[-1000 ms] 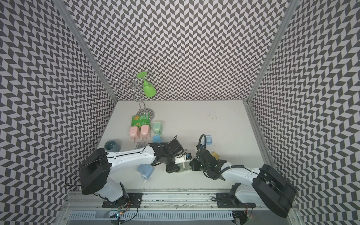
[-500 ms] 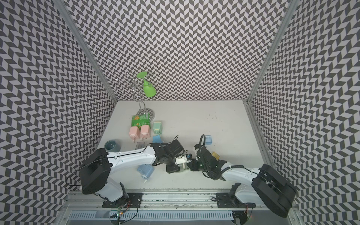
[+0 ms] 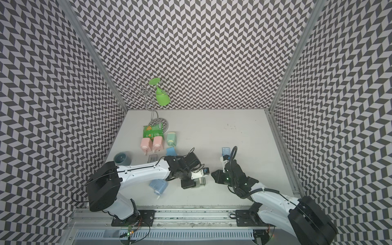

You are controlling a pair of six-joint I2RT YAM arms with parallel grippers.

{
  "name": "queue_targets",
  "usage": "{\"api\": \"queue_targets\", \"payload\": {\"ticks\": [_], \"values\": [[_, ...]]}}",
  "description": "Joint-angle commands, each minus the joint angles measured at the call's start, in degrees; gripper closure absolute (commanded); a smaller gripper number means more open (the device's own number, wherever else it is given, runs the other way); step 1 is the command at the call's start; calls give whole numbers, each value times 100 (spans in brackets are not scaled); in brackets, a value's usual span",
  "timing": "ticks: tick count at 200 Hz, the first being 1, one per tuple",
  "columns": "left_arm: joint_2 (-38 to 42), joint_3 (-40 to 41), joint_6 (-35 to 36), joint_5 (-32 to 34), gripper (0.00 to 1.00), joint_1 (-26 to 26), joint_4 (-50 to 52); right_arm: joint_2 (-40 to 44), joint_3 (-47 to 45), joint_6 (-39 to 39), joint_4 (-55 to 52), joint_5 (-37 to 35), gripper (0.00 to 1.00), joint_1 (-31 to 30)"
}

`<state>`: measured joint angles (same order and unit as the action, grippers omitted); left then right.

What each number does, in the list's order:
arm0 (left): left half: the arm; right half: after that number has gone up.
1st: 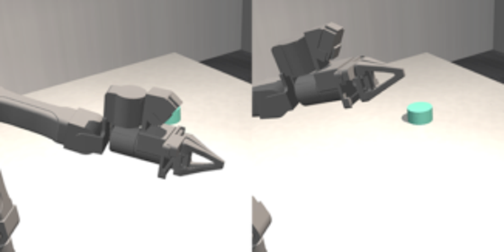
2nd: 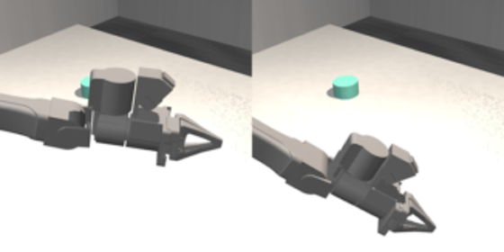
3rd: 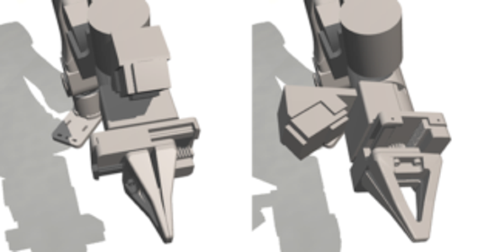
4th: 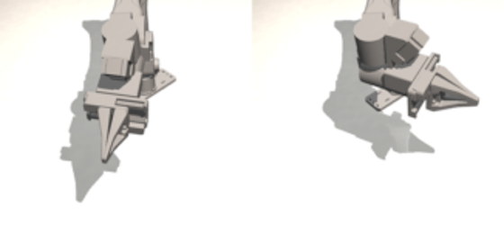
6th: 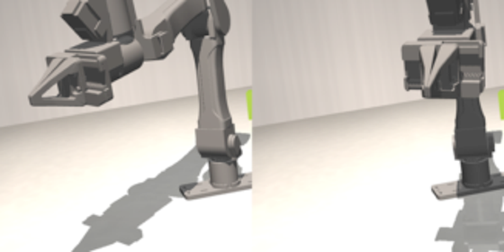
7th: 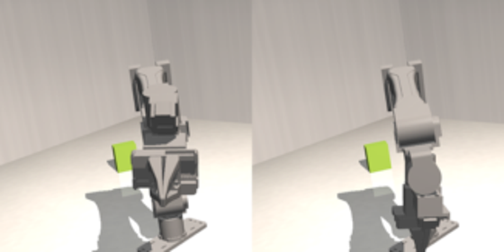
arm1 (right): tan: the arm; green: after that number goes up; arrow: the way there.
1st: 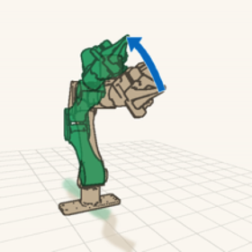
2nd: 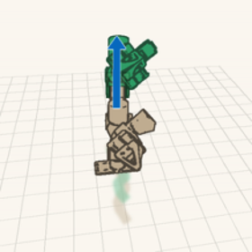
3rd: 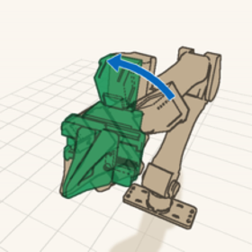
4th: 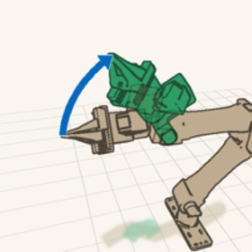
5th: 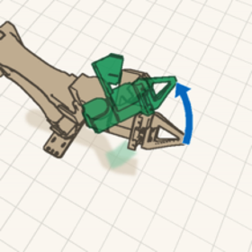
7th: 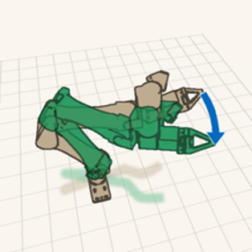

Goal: Put the tray back into the pencil sharpener
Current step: Close the container of the pencil sharpener.

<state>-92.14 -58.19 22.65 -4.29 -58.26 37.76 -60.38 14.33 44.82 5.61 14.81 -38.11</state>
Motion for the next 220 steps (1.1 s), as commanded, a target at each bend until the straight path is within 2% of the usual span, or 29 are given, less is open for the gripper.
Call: {"api": "queue_targets", "payload": {"ticks": [1, 124, 220], "values": [[36, 61, 21, 157, 67, -28, -49, -408, 168, -96, 260, 375, 89, -12], [-39, -7, 44, 113, 71, -27, -58, -1696, 343, -17, 1713, 1352, 92, -583], [-6, -12, 28, 201, 74, -28, -134, -1949, 19, 299, 2566, 1695, 92, -594]]}}
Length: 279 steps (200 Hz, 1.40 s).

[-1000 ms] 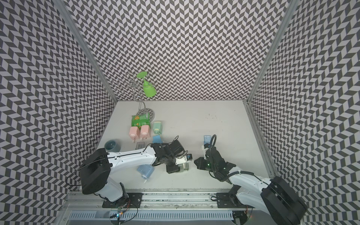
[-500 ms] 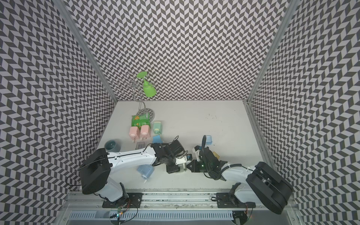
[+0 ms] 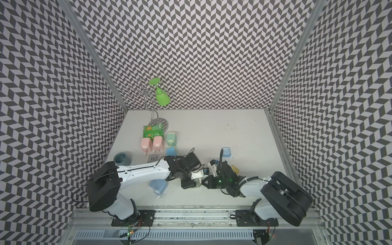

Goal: Put the tray back into the pencil sharpener
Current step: Close the container of the pencil sharpener, then place the pencil sharpener at the center of the board.

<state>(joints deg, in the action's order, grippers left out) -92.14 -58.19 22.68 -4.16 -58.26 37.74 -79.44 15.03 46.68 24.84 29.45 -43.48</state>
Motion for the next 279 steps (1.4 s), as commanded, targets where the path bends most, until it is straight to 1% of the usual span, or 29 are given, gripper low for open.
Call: {"api": "queue_targets", "payload": {"ticks": [1, 55, 80, 90, 102, 115, 134, 157, 181, 196, 203, 220, 225, 234, 265, 279], "values": [[-6, -10, 26, 188, 74, -28, -129, -49, -56, 113, 648, 234, 92, -56], [0, -69, 11, 223, 76, -28, -144, -307, -97, 280, 1086, 384, 92, -72], [3, -48, -4, 238, 76, -28, -158, -242, -96, 289, 996, 304, 92, -73], [28, -47, -15, 264, 77, -28, -152, -25, -113, 281, 780, 74, 92, -72], [76, -36, -59, 329, 82, -28, -172, 397, -153, 330, 316, -416, 92, -71], [155, -51, -139, 413, 86, -28, -179, 1032, -184, 462, -169, -870, 91, -70], [337, -62, -325, 498, 88, -23, -221, 2021, -356, 512, -1116, -1640, 91, -71], [571, -160, -781, 626, 88, 48, -269, 3177, -295, 636, -2246, -2771, 91, -55], [663, -489, -1385, 764, 88, 221, -105, 4228, -365, 641, -2641, -3521, 91, -40], [573, -797, -1920, 900, 89, 455, 94, 4647, -322, 597, -2857, -3780, 91, -29], [464, -1013, -2180, 861, 89, 635, 273, 4754, -283, 565, -2948, -3855, 91, -27], [42, -1664, -2846, 767, 95, 1046, 849, 4833, -272, 468, -3067, -3936, 91, -20], [-109, -1852, -2975, 698, 97, 1150, 1015, 4820, -80, 445, -3093, -3940, 91, -20], [-327, -2087, -3058, 567, 100, 1289, 1227, 4792, -27, 421, -3123, -3932, 90, -20], [-708, -2486, -3134, 504, 100, 1514, 1268, 4735, 65, 368, -3038, -3818, 90, -11], [-893, -2697, -3146, 526, 98, 1699, 1354, 4759, 66, 332, -2982, -3792, 90, -14]]}}
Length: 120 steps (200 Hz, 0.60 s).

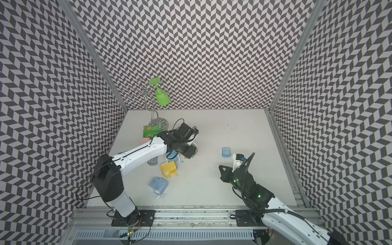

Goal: Put the tray back into the pencil sharpener
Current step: Place the pencil sharpener at the center of the board.

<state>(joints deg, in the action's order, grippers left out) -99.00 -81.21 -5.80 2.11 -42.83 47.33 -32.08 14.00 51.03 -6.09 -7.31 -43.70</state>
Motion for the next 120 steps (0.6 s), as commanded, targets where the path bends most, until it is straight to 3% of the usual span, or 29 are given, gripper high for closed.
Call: {"api": "queue_targets", "payload": {"ticks": [1, 120], "values": [[-220, -409, -294, -99, 98, 171, 402, 24, 171, -106, 114, -118, 90, 10], [-2077, -2466, -336, -404, 79, 1274, 1197, -141, 26, -216, 589, 133, 87, 105]]}}
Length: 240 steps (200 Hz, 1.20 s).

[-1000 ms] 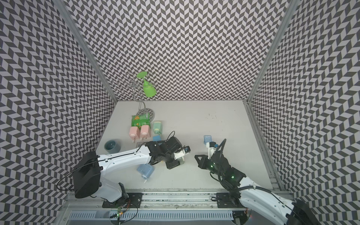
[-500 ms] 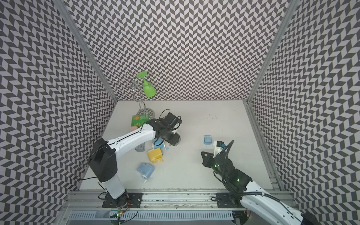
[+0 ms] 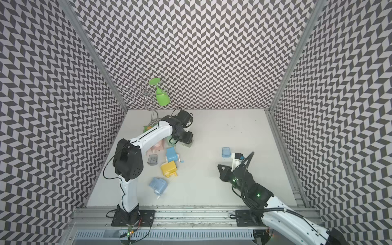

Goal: Put the tray back into the pencil sharpener
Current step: Place the pencil sharpener at the center of the board.

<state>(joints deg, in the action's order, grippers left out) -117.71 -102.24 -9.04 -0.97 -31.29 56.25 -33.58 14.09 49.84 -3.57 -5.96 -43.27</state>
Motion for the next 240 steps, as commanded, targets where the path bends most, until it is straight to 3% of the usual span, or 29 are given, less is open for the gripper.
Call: {"api": "queue_targets", "payload": {"ticks": [1, 73, 106, 124, 162, 240], "values": [[-216, -379, -11, -96, 79, 126, 307, 10, 16, -98, 343, -2, 87, 63], [-878, -758, 60, 270, 73, 186, 264, -79, 11, -194, 295, 69, 86, 186], [-923, -687, 51, 309, 52, 182, 206, -34, -11, -256, 282, 109, 86, 245], [-873, -629, 51, 308, 35, 171, 135, -52, -12, -273, 287, 149, 86, 268], [-645, -491, 43, 407, 23, 113, -32, -96, -11, -309, 276, 195, 84, 306], [17, -639, -126, 1020, 18, -188, -73, -131, 20, -366, 197, 212, 84, 323]]}}
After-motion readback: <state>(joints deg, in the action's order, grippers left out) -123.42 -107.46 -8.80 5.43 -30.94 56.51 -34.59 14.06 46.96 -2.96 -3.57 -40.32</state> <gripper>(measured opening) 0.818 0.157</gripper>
